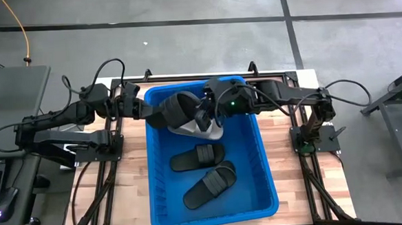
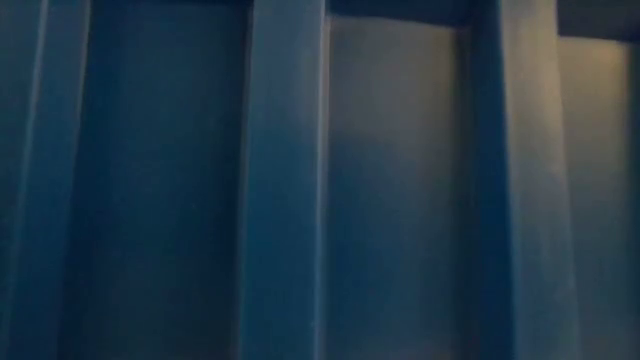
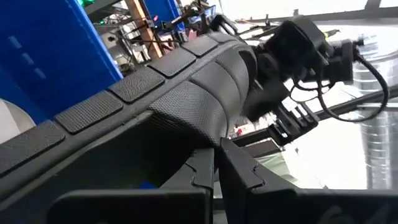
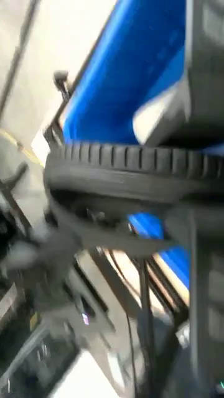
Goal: Pick and place slides into bin
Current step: Stack the black slide on top of the black slide in the blue bin
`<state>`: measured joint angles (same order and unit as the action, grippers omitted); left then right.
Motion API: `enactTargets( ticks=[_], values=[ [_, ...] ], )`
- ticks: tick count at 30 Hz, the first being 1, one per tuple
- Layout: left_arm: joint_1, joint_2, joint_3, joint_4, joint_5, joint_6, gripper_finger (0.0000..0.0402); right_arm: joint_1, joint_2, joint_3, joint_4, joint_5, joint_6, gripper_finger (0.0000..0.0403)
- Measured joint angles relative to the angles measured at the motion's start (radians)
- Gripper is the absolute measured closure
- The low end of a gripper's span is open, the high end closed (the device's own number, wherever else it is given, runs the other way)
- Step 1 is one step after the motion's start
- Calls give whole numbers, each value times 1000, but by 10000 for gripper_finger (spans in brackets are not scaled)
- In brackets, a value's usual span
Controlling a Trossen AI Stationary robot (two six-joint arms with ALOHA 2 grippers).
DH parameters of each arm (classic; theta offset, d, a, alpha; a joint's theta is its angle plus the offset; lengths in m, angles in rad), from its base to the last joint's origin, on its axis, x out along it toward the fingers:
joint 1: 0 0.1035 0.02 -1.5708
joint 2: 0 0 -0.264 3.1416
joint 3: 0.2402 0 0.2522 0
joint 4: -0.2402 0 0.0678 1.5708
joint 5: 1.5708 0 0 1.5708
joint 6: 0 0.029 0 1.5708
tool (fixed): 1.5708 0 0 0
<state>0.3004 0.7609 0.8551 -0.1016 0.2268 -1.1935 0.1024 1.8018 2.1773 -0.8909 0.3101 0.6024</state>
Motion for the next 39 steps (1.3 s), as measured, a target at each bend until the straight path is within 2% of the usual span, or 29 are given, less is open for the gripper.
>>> enactTargets(
  ticks=[2,3,11,14,20,30,34,39],
  values=[
    [-1,-1,0,2,0,2,401,-1,1,0,-12,30,4,355],
    [0,-1,0,6,-4,9,401,-2,1,0,-14,39,10,375],
    [0,-5,0,24,21,45,386,19,-4,0,-27,67,103,391],
    [0,-6,0,4,51,65,360,39,-12,0,-91,100,141,391],
    [0,-24,1,-112,44,103,284,78,-32,0,-206,142,249,392],
    [1,-82,1,-294,-100,192,152,158,-40,0,-343,224,580,393],
    [0,-105,1,-328,-172,232,127,184,-39,0,-364,212,721,393],
    [1,-135,1,-376,-296,283,118,209,-11,0,-368,200,859,393]
  ],
)
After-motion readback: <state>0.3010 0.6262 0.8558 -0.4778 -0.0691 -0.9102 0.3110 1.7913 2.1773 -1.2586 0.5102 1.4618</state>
